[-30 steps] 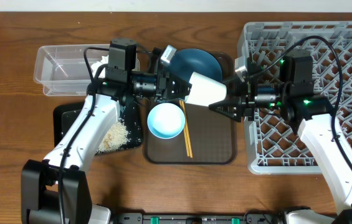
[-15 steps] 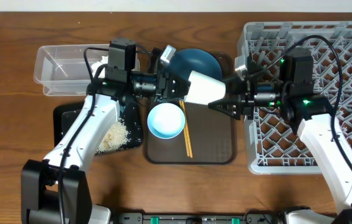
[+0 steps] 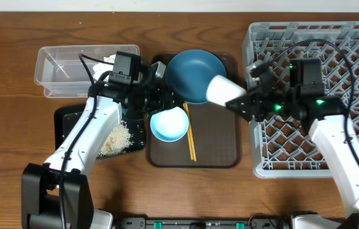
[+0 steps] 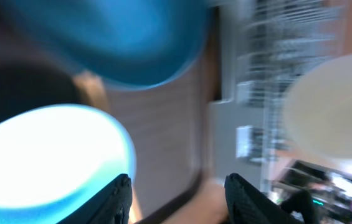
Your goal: Sort waste into correct bins and load items into the dishwasher rack
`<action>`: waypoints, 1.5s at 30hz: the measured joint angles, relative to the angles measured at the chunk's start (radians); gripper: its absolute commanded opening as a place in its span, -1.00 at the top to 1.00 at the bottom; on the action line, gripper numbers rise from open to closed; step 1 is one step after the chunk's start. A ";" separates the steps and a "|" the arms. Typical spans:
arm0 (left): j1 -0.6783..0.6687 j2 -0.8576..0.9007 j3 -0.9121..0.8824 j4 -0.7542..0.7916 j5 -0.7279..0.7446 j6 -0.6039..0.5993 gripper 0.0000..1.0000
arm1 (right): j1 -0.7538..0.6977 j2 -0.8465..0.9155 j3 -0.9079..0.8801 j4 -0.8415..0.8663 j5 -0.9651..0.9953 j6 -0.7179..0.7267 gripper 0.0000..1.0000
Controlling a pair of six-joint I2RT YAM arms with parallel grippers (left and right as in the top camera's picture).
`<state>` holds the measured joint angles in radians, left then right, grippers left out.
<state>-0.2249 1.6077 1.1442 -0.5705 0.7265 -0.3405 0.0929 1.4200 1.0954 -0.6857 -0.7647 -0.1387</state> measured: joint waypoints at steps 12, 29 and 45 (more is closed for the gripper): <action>0.001 -0.194 0.000 -0.151 -0.418 0.087 -0.08 | -0.239 -0.006 0.329 -0.339 0.482 0.084 0.49; 0.001 -0.232 0.000 -0.153 -0.497 0.102 -0.07 | -0.647 0.090 0.338 -0.397 0.768 0.239 0.84; 0.001 -0.232 0.000 -0.154 -0.498 0.103 -0.07 | -0.698 0.299 0.338 -0.369 0.775 0.246 -0.57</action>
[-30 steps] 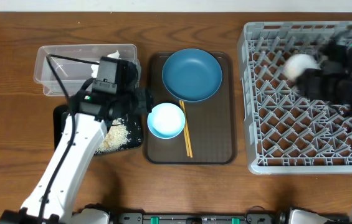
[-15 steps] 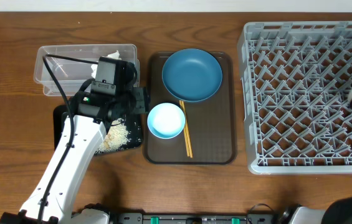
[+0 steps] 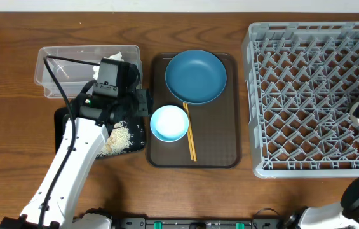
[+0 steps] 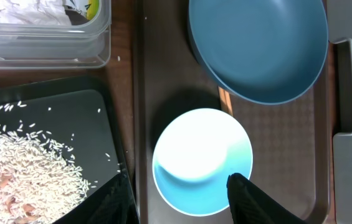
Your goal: Sort waste into correct bins and load items into the dishwasher rack
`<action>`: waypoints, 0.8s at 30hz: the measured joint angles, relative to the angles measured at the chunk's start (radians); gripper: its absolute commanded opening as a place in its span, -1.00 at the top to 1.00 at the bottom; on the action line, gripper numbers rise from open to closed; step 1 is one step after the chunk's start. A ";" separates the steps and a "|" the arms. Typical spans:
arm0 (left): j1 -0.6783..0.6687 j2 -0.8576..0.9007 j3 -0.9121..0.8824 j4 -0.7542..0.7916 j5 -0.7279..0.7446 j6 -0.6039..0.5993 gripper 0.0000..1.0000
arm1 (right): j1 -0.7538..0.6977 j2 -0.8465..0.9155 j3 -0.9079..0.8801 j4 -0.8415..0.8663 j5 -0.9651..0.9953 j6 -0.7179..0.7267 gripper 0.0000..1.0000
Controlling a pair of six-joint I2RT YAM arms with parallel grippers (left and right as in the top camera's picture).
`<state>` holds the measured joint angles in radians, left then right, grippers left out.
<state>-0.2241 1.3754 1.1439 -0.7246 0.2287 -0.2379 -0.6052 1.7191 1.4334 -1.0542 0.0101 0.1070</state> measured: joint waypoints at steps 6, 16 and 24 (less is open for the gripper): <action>0.000 0.000 0.000 0.000 0.000 0.000 -0.07 | 0.000 0.006 0.000 0.050 -0.065 0.005 -0.71; 0.000 0.000 0.000 0.000 0.000 0.003 -0.16 | 0.001 0.004 0.076 0.042 -0.211 0.005 -0.64; 0.000 0.000 0.000 -0.003 0.000 0.003 -0.18 | 0.074 -0.078 0.126 0.097 -0.395 0.006 -0.60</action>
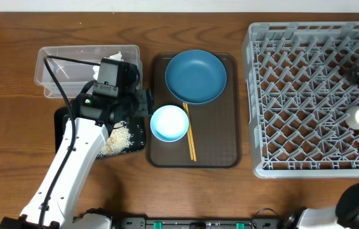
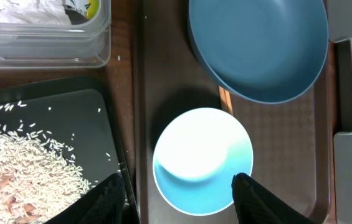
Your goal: Sort waste into correct bins and load items into the dishwasher rack
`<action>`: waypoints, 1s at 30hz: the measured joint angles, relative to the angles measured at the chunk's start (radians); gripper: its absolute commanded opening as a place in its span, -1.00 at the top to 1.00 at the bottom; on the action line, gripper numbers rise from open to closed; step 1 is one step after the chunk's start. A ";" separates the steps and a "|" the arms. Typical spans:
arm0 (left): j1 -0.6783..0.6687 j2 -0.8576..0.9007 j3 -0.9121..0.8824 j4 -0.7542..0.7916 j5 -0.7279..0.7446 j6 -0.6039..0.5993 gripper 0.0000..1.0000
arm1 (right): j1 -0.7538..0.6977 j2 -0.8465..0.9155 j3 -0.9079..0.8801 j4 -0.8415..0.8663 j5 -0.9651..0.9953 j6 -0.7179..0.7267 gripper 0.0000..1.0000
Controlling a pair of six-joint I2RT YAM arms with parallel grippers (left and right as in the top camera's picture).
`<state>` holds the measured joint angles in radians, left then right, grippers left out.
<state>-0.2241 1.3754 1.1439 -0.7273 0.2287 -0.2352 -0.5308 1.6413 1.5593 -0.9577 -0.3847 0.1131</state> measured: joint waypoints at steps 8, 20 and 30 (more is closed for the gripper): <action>0.000 0.000 0.000 -0.100 -0.078 0.002 -0.27 | 0.310 -0.042 0.013 0.064 -0.086 -0.015 -0.63; 0.000 0.000 0.000 -0.141 -0.131 0.000 -0.30 | 0.790 0.121 0.013 0.208 0.240 0.012 -0.63; 0.000 0.000 0.000 -0.141 -0.132 0.000 -0.31 | 0.907 0.385 0.013 0.327 0.445 0.146 -0.43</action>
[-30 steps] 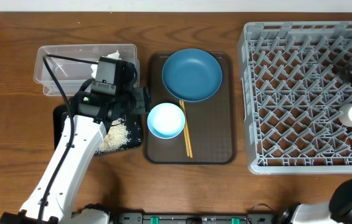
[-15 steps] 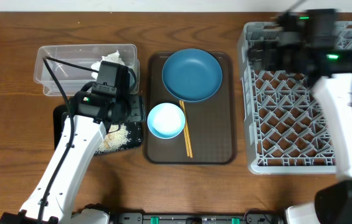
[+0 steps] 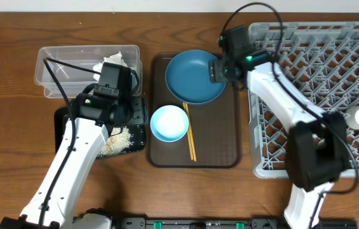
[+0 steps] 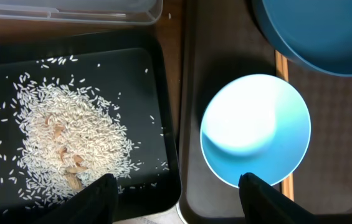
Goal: Sort waste into correct bins and load items into the dishwasher rack
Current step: 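Reach the right gripper to the blue plate rim and grasp it, then lift the blue plate and carry it right over the rack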
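A small light-blue bowl (image 3: 169,123) (image 4: 255,130) stands on the brown tray (image 3: 220,137), with wooden chopsticks (image 3: 190,137) beside it and a big blue plate (image 3: 192,76) (image 4: 325,37) behind it. My left gripper (image 3: 136,112) (image 4: 179,205) hangs open above the seam between the brown tray and the black tray (image 4: 157,93), holding nothing. My right gripper (image 3: 216,70) reaches over the plate's right rim; whether its jaws are open is not visible. A white cup lies in the grey dish rack (image 3: 306,166).
Rice (image 3: 119,137) (image 4: 70,134) is heaped on the black tray. A clear bin (image 3: 65,63) with crumpled paper stands at the back left. A pink item sits at the rack's right edge. The right arm spans the rack's left side.
My right arm was at the rack's far right by the cup and now reaches across to the blue plate's right rim. My left gripper has shifted left, toward the black tray.
At first my right gripper held the white cup above the tray's right edge while my left gripper was open by the bowl. Then the right arm was at the far right of the rack. The cup then lay in the rack, and the right arm is now at the plate.
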`<action>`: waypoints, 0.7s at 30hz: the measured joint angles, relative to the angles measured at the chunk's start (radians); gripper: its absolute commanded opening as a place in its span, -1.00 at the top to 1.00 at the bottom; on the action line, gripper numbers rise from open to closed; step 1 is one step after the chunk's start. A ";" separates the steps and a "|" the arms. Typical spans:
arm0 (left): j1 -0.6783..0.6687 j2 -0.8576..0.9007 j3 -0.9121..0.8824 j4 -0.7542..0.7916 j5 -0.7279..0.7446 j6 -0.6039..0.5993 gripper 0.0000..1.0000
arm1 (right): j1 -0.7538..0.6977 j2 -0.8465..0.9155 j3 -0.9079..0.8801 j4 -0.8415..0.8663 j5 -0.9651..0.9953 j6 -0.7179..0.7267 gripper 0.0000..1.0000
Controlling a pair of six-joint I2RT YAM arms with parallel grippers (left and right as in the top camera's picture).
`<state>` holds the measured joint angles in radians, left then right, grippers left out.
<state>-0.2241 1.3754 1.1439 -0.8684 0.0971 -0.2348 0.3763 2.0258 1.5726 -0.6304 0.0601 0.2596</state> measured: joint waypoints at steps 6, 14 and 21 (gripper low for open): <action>0.000 0.000 0.000 0.000 0.000 0.000 -0.32 | 0.003 0.078 0.000 0.008 0.024 0.065 0.11; 0.000 0.000 0.000 0.000 0.000 0.000 -0.32 | 0.003 0.113 0.000 0.034 0.028 0.098 0.83; 0.000 0.000 0.000 0.000 0.000 0.000 -0.32 | 0.002 0.109 0.006 0.045 0.018 0.113 0.98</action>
<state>-0.2241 1.3754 1.1439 -0.8688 0.0975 -0.2348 0.3782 2.1345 1.5784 -0.5858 0.0780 0.3721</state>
